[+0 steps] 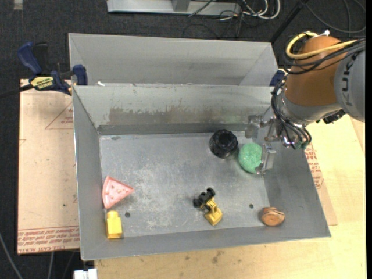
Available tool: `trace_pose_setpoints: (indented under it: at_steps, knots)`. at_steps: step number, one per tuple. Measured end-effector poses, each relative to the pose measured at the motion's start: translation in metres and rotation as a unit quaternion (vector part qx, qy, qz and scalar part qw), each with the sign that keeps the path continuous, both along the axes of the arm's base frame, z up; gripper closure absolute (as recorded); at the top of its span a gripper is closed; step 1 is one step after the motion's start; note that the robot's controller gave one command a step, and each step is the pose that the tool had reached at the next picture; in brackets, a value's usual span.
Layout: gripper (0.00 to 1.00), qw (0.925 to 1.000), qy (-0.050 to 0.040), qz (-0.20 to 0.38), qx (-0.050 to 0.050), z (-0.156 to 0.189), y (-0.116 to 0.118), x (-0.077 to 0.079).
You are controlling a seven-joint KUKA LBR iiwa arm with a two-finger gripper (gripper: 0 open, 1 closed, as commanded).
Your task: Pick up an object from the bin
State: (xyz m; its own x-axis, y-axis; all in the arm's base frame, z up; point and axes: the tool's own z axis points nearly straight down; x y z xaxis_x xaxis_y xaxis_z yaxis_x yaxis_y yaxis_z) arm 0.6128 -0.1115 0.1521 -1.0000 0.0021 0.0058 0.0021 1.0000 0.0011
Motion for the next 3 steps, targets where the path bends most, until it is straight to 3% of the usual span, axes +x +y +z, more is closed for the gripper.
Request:
trace_pose_setpoints:
  at_steps: [2, 3]
  knots:
    - [0.0, 0.9996, -0.0076, 0.026, -0.002, -0.01, 0.005, 0.008]
    - [0.0, 0.9976, -0.0058, 0.069, -0.001, -0.064, 0.02, 0.002]
